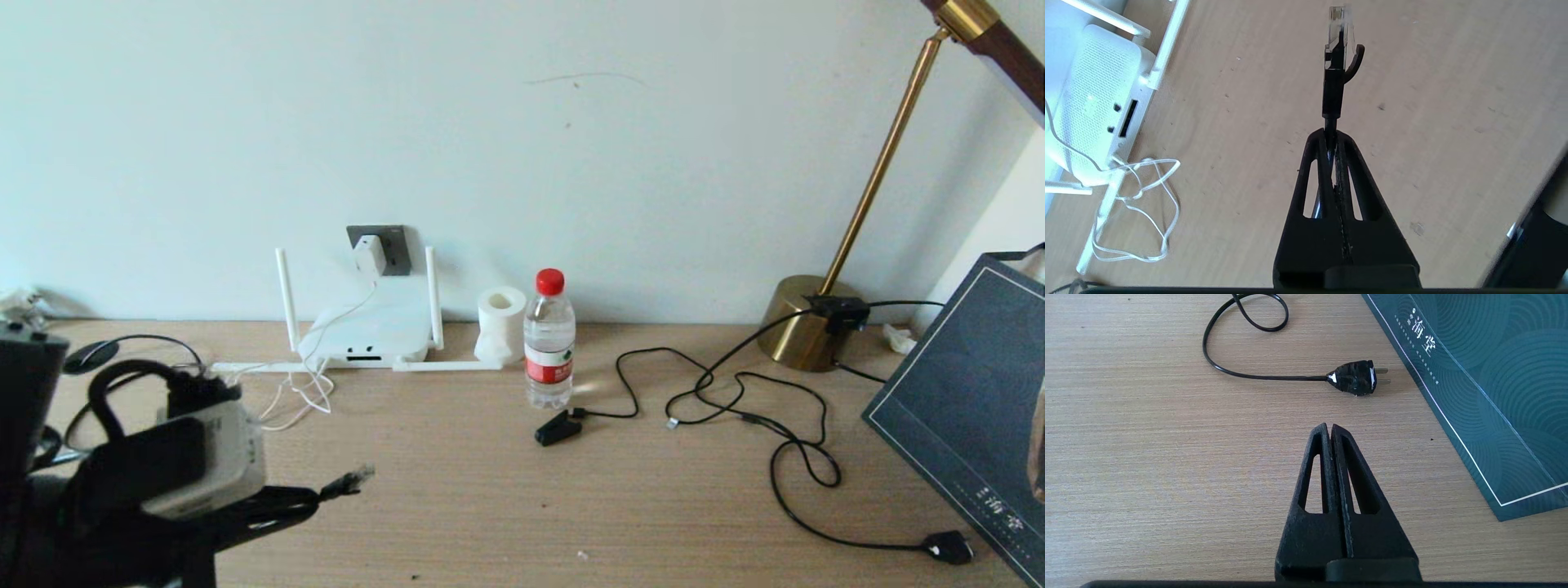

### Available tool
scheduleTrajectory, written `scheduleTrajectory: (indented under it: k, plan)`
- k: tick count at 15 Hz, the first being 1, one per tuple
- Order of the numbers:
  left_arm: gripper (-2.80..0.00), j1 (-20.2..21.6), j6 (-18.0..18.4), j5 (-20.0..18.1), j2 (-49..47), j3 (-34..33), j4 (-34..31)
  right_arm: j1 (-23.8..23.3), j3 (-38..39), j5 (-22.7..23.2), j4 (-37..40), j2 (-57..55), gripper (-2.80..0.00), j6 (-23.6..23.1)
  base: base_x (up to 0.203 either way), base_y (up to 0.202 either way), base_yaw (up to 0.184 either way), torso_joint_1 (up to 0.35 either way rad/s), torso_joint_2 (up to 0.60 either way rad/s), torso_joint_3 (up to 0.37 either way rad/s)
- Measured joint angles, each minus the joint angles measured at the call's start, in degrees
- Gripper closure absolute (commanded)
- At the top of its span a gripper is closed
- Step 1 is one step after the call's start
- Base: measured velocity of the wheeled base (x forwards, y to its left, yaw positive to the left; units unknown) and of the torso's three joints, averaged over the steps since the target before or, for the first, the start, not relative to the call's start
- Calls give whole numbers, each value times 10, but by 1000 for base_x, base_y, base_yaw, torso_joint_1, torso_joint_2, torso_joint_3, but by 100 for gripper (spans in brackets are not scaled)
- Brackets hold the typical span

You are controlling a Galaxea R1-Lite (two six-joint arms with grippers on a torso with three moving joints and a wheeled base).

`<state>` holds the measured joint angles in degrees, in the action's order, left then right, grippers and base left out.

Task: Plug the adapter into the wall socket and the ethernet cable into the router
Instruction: Hand it to the other hand

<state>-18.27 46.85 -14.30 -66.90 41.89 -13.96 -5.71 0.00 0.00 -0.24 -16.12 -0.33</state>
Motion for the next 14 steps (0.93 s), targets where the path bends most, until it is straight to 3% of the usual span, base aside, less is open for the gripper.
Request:
scheduleTrajectory:
  k: [4,9,14]
  plan:
    - [0,-2,17,4,11,-12,13,0,0,0,0,0,0,0,0,0,0,0,0,0]
    - [0,-5,44,72,-59,19,125,0,0,0,0,0,0,0,0,0,0,0,0,0]
    - [0,-57,59,138,-143,114,128,0,0,0,0,0,0,-1,0,0,0,0,0,0]
